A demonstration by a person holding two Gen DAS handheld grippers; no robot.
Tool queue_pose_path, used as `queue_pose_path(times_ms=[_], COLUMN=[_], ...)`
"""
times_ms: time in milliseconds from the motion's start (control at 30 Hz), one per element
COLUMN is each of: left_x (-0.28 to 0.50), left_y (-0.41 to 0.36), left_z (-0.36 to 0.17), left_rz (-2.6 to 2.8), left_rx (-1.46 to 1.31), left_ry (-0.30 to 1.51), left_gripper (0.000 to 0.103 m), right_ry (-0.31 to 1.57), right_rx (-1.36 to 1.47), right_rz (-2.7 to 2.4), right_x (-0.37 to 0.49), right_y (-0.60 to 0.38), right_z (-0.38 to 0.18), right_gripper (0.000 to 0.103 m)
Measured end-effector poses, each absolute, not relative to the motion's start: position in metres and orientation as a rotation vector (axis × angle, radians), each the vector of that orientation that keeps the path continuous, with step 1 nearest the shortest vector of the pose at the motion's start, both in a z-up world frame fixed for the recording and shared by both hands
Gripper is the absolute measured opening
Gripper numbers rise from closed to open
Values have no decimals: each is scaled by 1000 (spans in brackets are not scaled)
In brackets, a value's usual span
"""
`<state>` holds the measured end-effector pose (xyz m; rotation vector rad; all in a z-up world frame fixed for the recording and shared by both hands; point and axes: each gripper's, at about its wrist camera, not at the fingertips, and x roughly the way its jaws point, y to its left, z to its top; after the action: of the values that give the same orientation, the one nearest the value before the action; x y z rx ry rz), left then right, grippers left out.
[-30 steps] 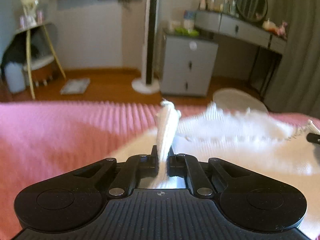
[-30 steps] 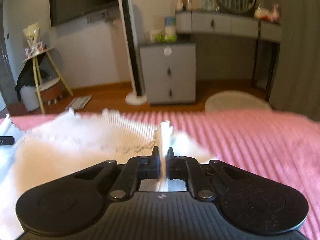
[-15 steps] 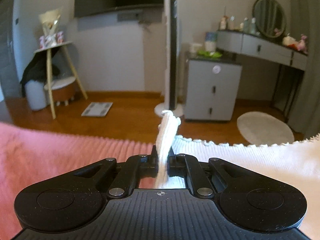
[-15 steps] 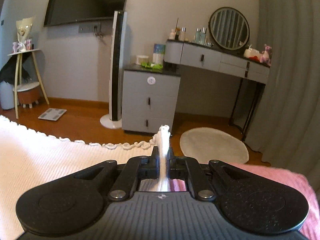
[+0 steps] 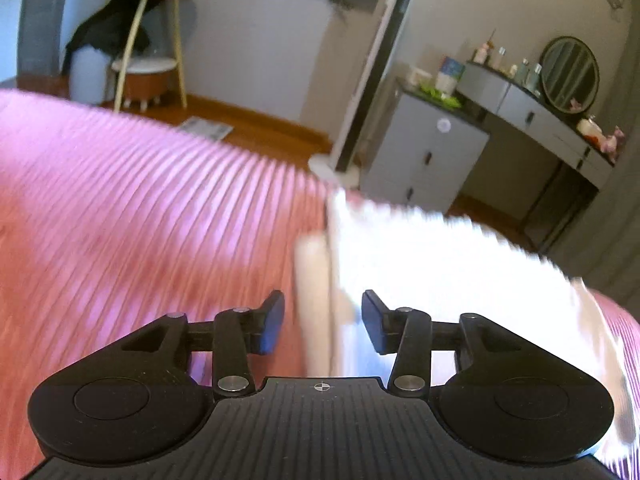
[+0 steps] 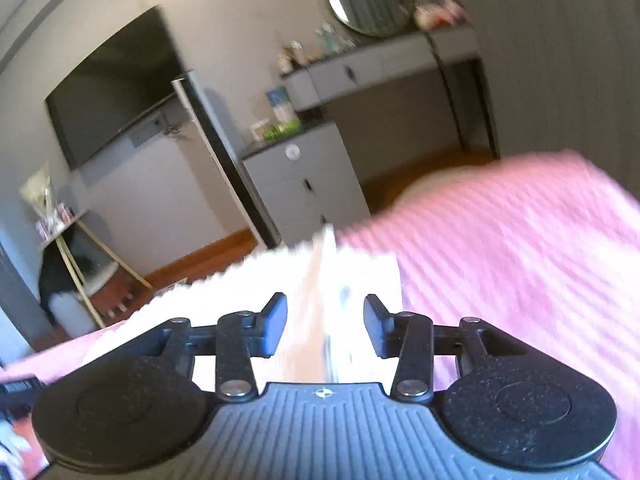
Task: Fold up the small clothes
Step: 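Open both grippers and withdraw them from the folded sweater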
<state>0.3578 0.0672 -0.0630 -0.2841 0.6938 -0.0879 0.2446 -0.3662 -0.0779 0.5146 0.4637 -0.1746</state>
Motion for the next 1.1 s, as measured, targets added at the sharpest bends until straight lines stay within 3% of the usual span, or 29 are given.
queue_pose_path(times_ms=[100,400,667,700,767,867,1100], left_x=[327,318,343,347,355,366,374], left_y=[67,53,48,49,53,59,57], left_z=[-67,-59,-62,-63,-65,-71,-72], left_rz=[-101,-154,-116,-113,-103,-74,-85], left_rx=[-253,-218,-281,-289,-320,-384,-381], left_ry=[699,712,757,761,779,808,820], left_gripper=[55,57,73,73,73,73,73], right_ry=[542,463,473,469,479,476,391], right_rx=[485,418,518,520,544,546,436], right_rz=[-164,-109,-68,-65,-50,-70,-118], right_x=[247,234,247,249,251,250,236], right_y=[-354,-347,-367,-367,-366,-369,-362], right_z=[-82,-96,-114,-116,-119,-121,-95], right_gripper=[39,42,47,45,29,14,11])
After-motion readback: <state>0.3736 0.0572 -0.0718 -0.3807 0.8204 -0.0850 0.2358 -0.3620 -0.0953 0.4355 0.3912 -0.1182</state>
